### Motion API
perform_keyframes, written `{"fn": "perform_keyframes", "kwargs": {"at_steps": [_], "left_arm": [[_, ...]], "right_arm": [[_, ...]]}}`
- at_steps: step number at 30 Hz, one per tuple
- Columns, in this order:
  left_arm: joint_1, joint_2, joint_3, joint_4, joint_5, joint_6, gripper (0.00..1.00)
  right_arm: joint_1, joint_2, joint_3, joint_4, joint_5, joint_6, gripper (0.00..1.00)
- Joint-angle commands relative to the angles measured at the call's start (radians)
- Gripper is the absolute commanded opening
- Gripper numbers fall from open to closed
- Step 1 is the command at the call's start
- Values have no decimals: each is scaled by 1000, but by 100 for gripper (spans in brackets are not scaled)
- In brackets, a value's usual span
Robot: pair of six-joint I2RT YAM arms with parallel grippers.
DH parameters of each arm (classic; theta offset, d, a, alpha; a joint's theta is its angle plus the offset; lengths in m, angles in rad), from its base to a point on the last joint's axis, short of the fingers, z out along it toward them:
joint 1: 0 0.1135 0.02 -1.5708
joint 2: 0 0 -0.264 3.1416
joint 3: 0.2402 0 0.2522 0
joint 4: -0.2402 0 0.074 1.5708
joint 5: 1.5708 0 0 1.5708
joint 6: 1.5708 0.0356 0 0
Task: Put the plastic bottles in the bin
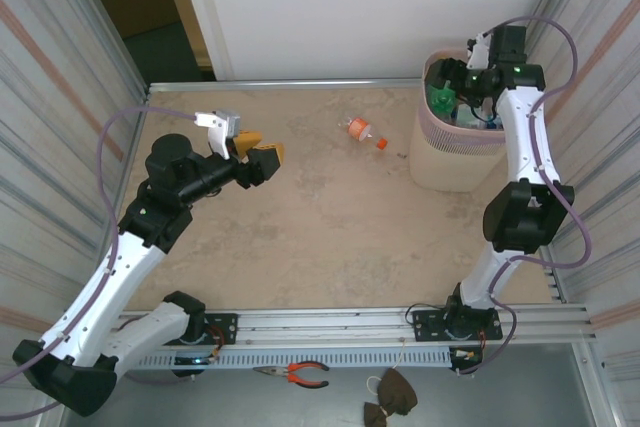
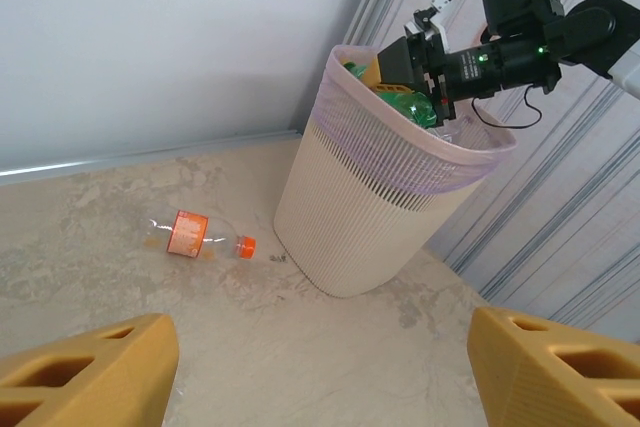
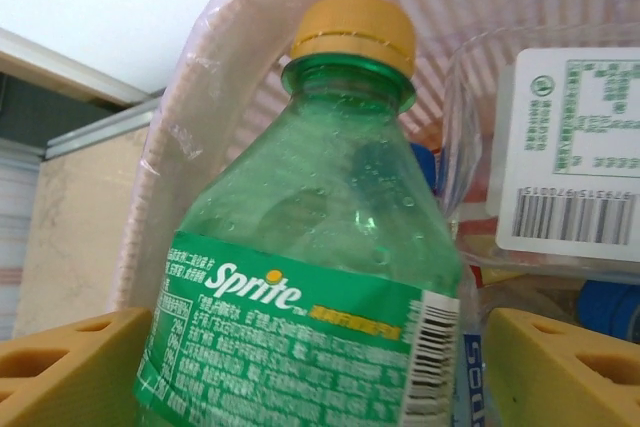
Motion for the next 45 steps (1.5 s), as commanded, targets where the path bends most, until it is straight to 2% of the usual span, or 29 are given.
{"fn": "perform_keyframes", "kwargs": {"at_steps": [1,7,12,19,22,26,36,42,45], "left_arm": [[8,-16,-4,27,15,-10,77],[7,-20,-11,33,13,-13,77],[8,-21,-12,35,16,-15,76],[9,-24,-10,31,15,-14,77],[9,-23,-5,32,16,-13,77],[9,-18,-2,29,20,-13,77],[9,-15,-5,34,22,-19,77],[9,-15,-9,39,23,-22,77],[9,-16,-15,45,26,-28,76]], "right_arm": [[-2,-25,47,-64,86,-7,84],[1,-69,91,-89,161,-39,85],[21,-94,105,-88,187,-60,79],[51,-80,125,-99,224,-106,61],[61,-58,126,-115,277,-129,53],[69,-24,117,-139,338,-160,47],[68,8,19,-144,435,-193,40],[76,-3,25,-203,557,-217,40],[76,-10,30,-236,555,-225,40]]}}
